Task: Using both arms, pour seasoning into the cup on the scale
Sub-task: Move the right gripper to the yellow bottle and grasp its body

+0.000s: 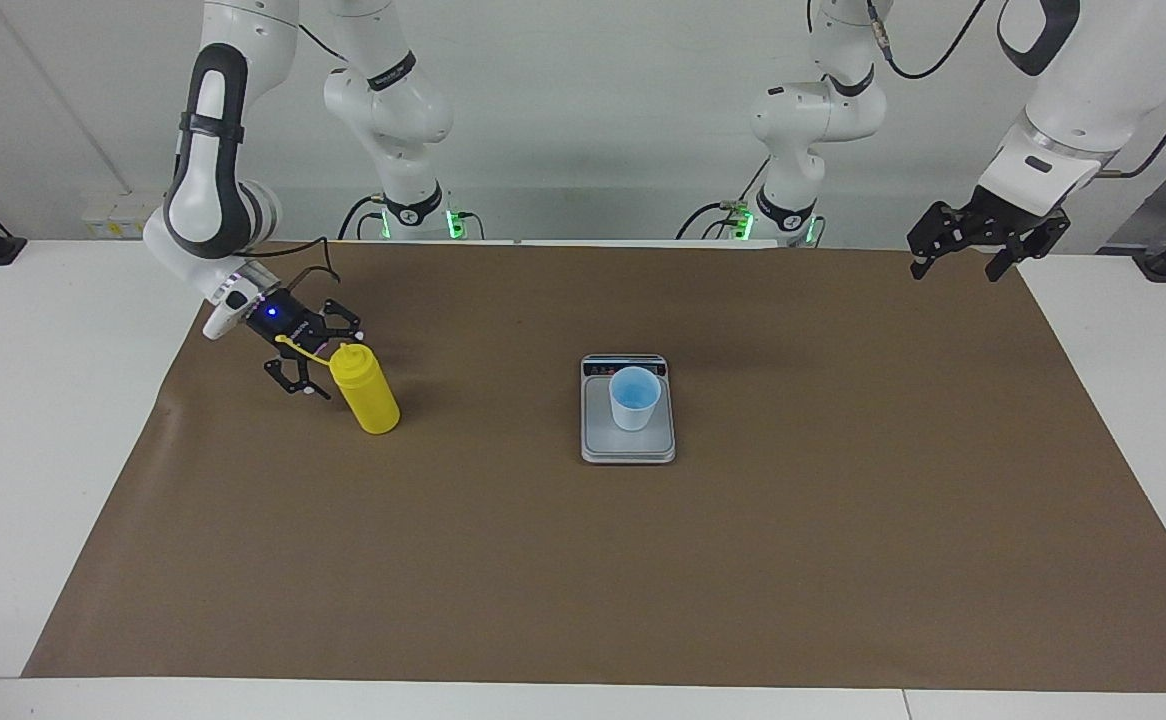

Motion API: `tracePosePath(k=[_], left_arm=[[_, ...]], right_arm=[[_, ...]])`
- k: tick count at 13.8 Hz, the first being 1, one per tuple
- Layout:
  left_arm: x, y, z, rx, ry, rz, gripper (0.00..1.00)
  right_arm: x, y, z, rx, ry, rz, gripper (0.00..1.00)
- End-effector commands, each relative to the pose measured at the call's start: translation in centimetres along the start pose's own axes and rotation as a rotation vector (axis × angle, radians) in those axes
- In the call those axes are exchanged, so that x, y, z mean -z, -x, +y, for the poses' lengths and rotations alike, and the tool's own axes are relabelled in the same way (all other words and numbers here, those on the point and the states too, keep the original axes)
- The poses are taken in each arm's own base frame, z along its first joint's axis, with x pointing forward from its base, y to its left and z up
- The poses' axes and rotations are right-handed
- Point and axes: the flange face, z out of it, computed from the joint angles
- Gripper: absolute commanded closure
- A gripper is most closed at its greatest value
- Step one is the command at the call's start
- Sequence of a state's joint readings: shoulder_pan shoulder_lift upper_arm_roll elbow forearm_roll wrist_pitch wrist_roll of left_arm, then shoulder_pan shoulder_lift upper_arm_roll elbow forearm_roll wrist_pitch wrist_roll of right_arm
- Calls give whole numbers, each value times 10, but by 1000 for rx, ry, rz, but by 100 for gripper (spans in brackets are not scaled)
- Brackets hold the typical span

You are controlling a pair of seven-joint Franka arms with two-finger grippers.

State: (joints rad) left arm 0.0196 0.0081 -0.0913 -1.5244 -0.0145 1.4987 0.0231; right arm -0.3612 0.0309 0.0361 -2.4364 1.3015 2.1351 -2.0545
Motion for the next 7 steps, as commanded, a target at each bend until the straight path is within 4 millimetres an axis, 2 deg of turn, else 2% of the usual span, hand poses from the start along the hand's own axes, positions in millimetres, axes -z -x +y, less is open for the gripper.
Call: tracePosePath(k=[1,3,5,7], left_arm=[[4,4,-4,-18,-16,-2,0],[1,5,-4,-16,-17,-8,0],[-3,9,0,-22,-18,-11,0],[-3,10,-1,-16,-18,-11,0]], right_arm=[[-15,19,1,11,-18,58,0],[-21,22,3,-6,-24,87,0],[-38,24,-1,4,-37,107,0],[-47,36,1,7,-30,138,0]])
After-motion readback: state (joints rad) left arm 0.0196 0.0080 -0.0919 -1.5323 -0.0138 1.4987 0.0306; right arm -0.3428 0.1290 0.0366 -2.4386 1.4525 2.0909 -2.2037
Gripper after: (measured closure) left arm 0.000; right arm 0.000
